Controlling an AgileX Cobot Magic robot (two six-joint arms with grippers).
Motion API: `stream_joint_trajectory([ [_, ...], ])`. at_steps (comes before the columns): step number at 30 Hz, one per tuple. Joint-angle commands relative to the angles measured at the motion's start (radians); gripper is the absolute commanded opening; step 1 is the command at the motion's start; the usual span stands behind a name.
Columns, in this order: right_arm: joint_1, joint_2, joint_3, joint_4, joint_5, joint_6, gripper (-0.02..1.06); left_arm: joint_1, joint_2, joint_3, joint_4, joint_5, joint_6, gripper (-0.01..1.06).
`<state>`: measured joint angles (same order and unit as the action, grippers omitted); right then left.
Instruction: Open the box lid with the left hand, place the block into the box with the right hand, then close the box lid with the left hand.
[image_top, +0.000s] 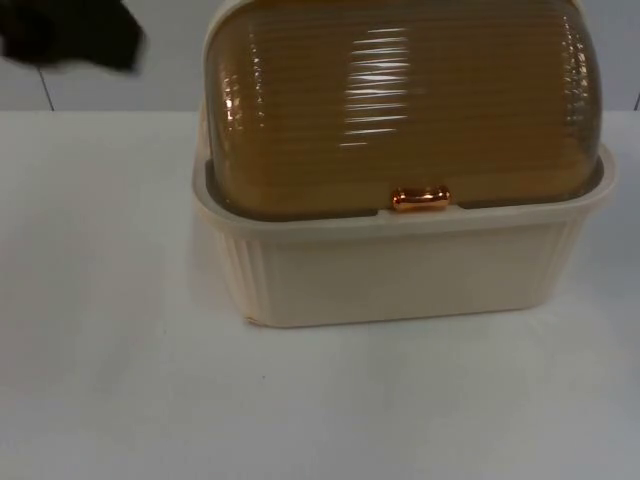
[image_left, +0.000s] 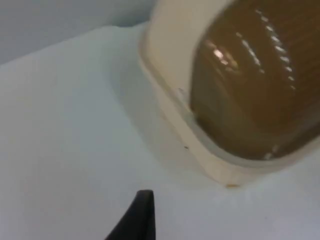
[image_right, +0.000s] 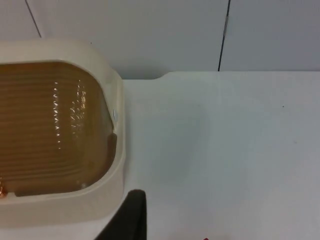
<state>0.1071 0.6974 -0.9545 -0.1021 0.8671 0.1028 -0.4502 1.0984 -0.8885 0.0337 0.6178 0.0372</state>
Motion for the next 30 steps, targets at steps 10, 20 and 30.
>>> stream_joint_trajectory([
  [10,-0.002,-0.003,-0.007,0.0,-0.01,-0.017,1.04,-0.483,0.251,-0.003,0.542,-0.079,0.07,1.05],
  [20,-0.002,-0.003,-0.007,0.0,-0.01,-0.025,1.04,-0.607,0.458,-0.003,1.079,-0.254,-0.157,1.05],
  [30,-0.002,-0.003,-0.007,-0.014,-0.027,-0.026,1.04,-0.607,0.636,-0.003,1.622,-0.139,-0.657,1.05],
])
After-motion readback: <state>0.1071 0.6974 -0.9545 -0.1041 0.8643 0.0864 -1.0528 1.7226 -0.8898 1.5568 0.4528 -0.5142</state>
